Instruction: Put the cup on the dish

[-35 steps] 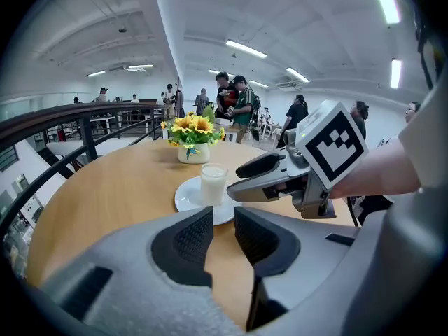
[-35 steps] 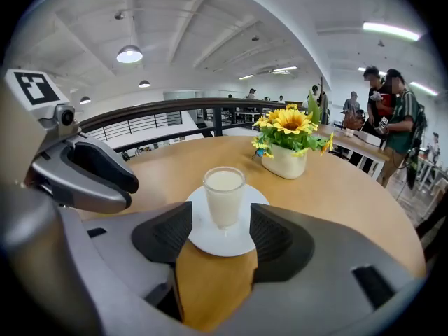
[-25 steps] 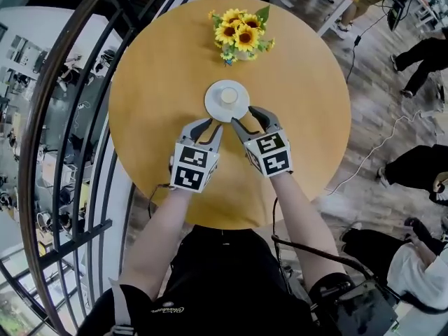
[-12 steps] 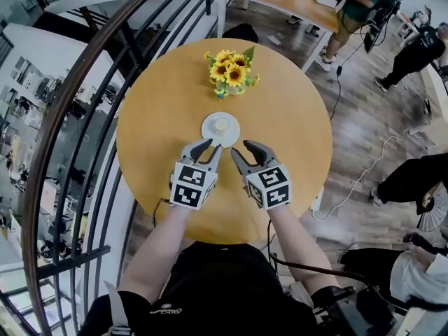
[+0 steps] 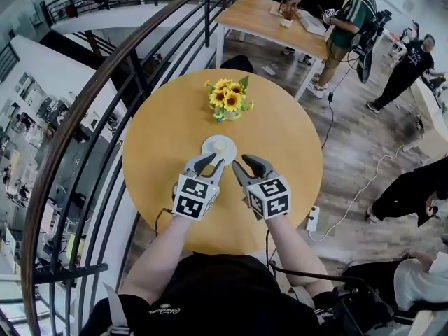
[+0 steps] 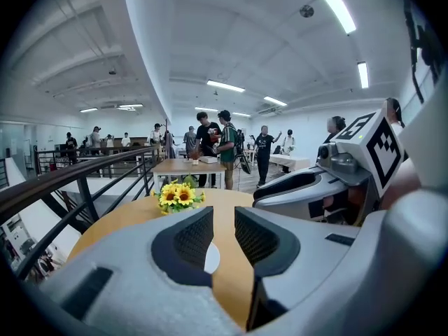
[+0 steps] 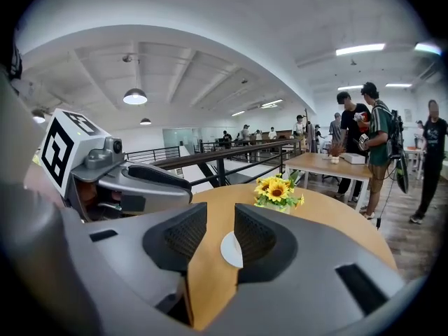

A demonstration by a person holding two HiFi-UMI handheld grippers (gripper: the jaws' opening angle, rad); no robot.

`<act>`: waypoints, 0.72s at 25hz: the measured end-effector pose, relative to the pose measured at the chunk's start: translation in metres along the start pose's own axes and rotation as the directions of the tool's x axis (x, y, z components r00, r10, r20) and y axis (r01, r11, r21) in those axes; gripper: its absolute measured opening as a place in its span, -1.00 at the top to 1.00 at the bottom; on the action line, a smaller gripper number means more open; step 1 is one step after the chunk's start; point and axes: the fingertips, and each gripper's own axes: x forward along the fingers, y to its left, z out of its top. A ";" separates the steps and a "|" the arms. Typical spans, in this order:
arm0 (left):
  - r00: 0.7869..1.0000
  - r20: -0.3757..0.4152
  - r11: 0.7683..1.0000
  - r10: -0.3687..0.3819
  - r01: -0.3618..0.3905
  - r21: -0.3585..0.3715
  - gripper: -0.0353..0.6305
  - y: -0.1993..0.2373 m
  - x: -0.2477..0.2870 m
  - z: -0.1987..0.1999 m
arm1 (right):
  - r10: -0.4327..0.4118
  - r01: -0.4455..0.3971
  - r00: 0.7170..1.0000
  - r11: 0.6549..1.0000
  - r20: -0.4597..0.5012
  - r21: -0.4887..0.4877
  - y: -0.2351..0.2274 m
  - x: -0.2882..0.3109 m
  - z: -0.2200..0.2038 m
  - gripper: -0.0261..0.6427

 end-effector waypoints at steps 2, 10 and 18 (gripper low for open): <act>1.000 0.008 1.000 -0.002 0.002 0.005 0.62 -0.003 -0.003 0.002 | 0.000 0.000 1.000 1.000 0.010 -0.006 0.001 -0.004 0.002 0.56; 0.999 0.037 1.000 -0.008 0.007 0.028 0.62 -0.006 -0.014 0.016 | -0.003 0.003 0.999 1.000 0.036 -0.020 0.008 -0.011 0.017 0.56; 0.999 0.044 0.999 -0.020 0.018 0.046 0.62 -0.009 -0.013 0.028 | -0.004 0.005 0.999 1.000 0.044 -0.027 0.008 -0.015 0.028 0.56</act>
